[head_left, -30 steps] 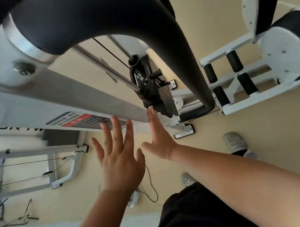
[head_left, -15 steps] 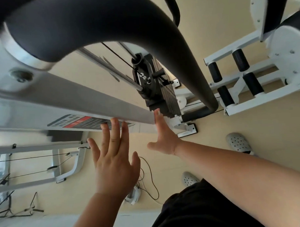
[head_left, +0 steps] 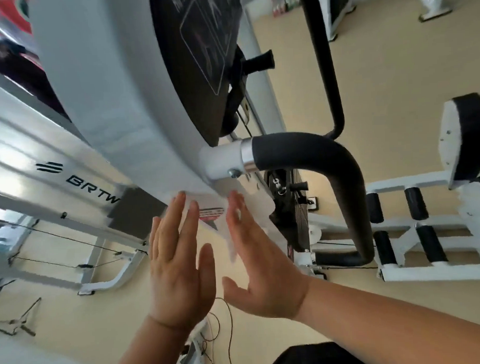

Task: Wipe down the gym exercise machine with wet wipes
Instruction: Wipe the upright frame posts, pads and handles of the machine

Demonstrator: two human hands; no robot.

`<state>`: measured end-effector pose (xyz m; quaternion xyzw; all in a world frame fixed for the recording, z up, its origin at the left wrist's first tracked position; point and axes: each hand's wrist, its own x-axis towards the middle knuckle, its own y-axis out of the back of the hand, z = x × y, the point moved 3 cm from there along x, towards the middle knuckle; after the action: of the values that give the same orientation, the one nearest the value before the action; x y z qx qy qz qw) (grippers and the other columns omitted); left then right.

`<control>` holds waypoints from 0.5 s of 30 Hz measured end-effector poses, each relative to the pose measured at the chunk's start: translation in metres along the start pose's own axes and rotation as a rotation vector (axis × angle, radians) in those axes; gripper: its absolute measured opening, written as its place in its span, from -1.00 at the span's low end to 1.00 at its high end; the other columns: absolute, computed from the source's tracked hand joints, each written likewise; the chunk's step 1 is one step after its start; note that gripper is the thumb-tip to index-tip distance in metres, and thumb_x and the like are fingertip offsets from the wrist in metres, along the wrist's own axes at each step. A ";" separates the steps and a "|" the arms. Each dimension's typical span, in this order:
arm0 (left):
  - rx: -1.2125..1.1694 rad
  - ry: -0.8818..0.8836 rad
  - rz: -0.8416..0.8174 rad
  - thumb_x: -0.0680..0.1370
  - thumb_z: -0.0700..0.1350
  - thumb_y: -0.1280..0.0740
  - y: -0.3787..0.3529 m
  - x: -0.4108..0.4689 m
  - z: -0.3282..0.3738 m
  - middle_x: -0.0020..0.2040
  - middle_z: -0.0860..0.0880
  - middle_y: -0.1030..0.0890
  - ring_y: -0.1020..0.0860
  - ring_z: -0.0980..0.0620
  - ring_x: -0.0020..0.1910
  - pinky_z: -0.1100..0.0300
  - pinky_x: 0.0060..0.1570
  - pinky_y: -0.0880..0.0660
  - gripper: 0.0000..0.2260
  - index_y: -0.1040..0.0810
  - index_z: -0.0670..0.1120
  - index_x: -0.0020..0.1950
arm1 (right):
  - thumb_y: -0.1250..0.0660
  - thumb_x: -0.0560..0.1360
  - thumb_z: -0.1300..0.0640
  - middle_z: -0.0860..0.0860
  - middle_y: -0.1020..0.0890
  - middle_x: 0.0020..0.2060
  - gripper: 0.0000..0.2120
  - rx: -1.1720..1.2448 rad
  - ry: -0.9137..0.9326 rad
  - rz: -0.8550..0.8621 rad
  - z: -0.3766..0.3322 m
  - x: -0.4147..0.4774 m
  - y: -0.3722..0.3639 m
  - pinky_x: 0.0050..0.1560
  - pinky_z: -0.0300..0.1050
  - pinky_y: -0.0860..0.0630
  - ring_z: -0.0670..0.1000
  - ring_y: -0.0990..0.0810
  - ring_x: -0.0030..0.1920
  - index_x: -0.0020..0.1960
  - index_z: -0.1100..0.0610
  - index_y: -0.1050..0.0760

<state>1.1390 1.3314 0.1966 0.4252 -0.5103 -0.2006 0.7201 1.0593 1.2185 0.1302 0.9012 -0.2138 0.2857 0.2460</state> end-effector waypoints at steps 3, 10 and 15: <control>-0.095 0.013 0.088 0.58 -0.20 -0.12 0.014 0.016 0.006 0.54 -0.29 -0.28 -0.26 -0.22 0.57 -0.44 0.34 -0.31 -0.51 -0.27 -0.24 0.53 | -0.51 0.41 0.24 0.45 -0.03 0.57 0.12 -0.086 0.197 0.020 -0.019 0.026 0.006 0.61 0.28 -0.07 0.38 0.02 0.63 0.65 0.22 0.26; -0.267 0.045 0.303 0.60 -0.25 -0.05 0.051 0.062 0.000 0.47 -0.43 -0.32 -0.24 -0.24 0.57 -0.21 0.51 -0.21 -0.57 -0.37 -0.47 0.38 | -0.44 0.46 0.16 0.31 0.00 0.62 -0.10 -0.284 0.248 0.017 -0.063 0.083 0.030 0.62 0.29 -0.02 0.27 0.08 0.65 0.60 0.32 0.02; -0.260 0.032 0.347 0.62 -0.13 0.01 0.066 0.078 -0.004 0.43 -0.32 -0.44 -0.38 -0.24 0.49 -0.24 0.44 -0.29 -0.52 -0.42 -0.42 0.37 | -0.39 0.55 0.12 0.17 0.32 0.63 0.00 -0.134 -0.035 -0.005 -0.084 0.120 0.043 0.65 0.06 0.21 0.10 0.34 0.64 0.63 0.27 0.30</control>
<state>1.1640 1.3133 0.2940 0.2377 -0.5343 -0.1308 0.8006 1.0917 1.2026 0.2792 0.8880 -0.2344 0.2544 0.3030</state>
